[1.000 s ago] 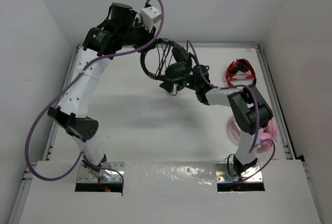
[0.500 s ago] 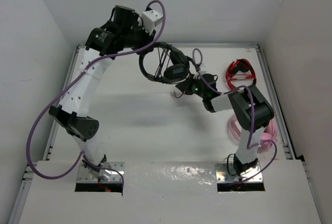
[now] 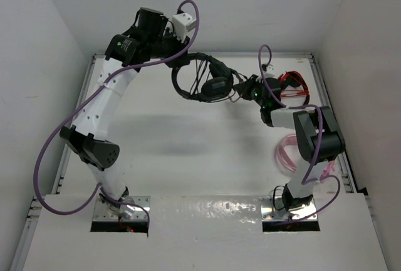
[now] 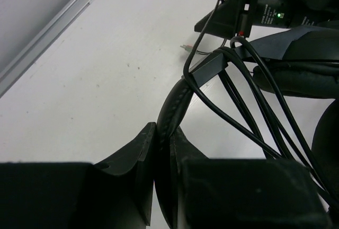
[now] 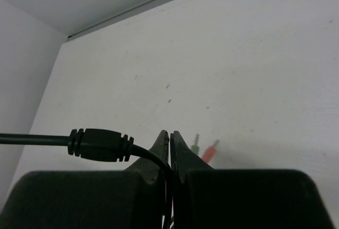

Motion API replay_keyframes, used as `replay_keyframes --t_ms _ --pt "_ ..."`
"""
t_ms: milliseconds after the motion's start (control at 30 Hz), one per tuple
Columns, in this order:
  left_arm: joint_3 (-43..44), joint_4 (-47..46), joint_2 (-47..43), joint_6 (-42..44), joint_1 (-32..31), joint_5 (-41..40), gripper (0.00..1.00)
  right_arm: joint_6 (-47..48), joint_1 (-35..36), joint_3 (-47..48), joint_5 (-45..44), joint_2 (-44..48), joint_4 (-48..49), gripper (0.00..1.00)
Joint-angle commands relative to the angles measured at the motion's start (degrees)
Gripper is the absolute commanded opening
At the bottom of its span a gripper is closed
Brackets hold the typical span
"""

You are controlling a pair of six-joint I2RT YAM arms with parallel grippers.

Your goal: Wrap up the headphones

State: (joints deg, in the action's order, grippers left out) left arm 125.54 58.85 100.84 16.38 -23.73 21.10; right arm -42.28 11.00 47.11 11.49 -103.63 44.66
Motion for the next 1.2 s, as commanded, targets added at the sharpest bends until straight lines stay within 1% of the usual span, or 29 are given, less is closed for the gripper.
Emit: replay_keyframes --t_ms 0,100,200,233,267,300,333,367,400,467,500,600,733,867,933,967,1067,1100,1167 --pt "-0.6 -4.0 -3.3 -2.1 0.9 0.5 0.00 -1.4 -3.1 -1.3 -3.8 1.9 -0.4 0.00" --pt "-0.8 -4.3 -3.8 -2.2 1.4 0.3 0.00 -1.5 -4.8 -2.0 -4.4 3.1 -1.1 0.00" --pt "0.1 -4.4 -3.4 -1.2 1.5 -0.6 0.00 0.7 -4.9 -1.2 -2.5 4.3 -1.8 0.00" --pt "-0.3 -3.6 -3.1 -0.3 1.0 -2.0 0.00 1.2 -4.9 -0.7 -2.0 4.9 -2.1 0.00" --pt "-0.6 -2.6 -2.3 2.6 0.4 -3.8 0.00 1.8 -4.9 0.3 -1.3 5.6 -2.6 0.00" --pt "-2.0 -1.6 -1.7 4.1 -0.3 -8.1 0.00 3.8 -4.9 2.7 -1.2 6.3 -3.4 0.00" --pt "-3.2 0.6 -1.3 6.8 -1.4 -9.7 0.00 5.0 -4.9 4.1 -1.2 7.6 -5.8 0.00" --pt "-4.6 1.5 -1.1 7.8 -1.7 -10.3 0.00 7.5 -4.9 5.7 -2.1 8.3 -7.0 0.00" --pt "-8.3 1.9 -1.3 8.3 -1.8 -9.6 0.00 8.9 -4.9 8.6 -2.9 8.8 -8.4 0.00" --pt "-12.1 0.8 -3.1 9.2 -1.8 -8.5 0.00 11.4 -5.5 11.2 -4.4 9.8 -11.4 0.00" --pt "-15.7 0.0 -3.8 9.4 -1.8 -8.1 0.00 11.6 -5.9 13.7 -5.2 9.8 -12.3 0.00" --pt "-19.9 -2.4 -6.1 9.9 -2.3 -7.2 0.00 11.1 -9.3 17.6 -5.3 9.1 -15.0 0.00" --pt "-20.9 -2.0 -6.7 10.2 -3.0 -4.9 0.00 10.2 -10.7 21.1 -5.1 7.7 -17.8 0.00" --pt "-18.8 -1.0 -6.5 9.5 -3.3 1.6 0.00 11.3 -10.8 23.7 -3.1 5.6 -19.9 0.00" --pt "-18.7 -0.5 -6.2 9.6 -5.2 1.1 0.00 11.1 -10.7 24.6 -3.0 4.9 -20.4 0.00" --pt "-19.2 -0.4 -6.1 10.1 -6.1 -1.0 0.00 11.0 -10.8 25.5 -2.9 4.5 -20.8 0.00" --pt "-21.9 -0.9 -6.1 11.4 -10.3 -4.2 0.00 11.3 -10.8 30.7 -1.6 2.0 -23.5 0.00" --pt "-22.3 -1.6 -6.0 11.3 -11.1 -4.4 0.00 11.3 -10.7 34.4 -1.2 0.6 -25.3 0.00" --pt "-23.1 -2.2 -5.4 10.3 -12.2 -3.5 0.00 11.3 -10.8 38.8 0.1 -0.7 -26.6 0.00"
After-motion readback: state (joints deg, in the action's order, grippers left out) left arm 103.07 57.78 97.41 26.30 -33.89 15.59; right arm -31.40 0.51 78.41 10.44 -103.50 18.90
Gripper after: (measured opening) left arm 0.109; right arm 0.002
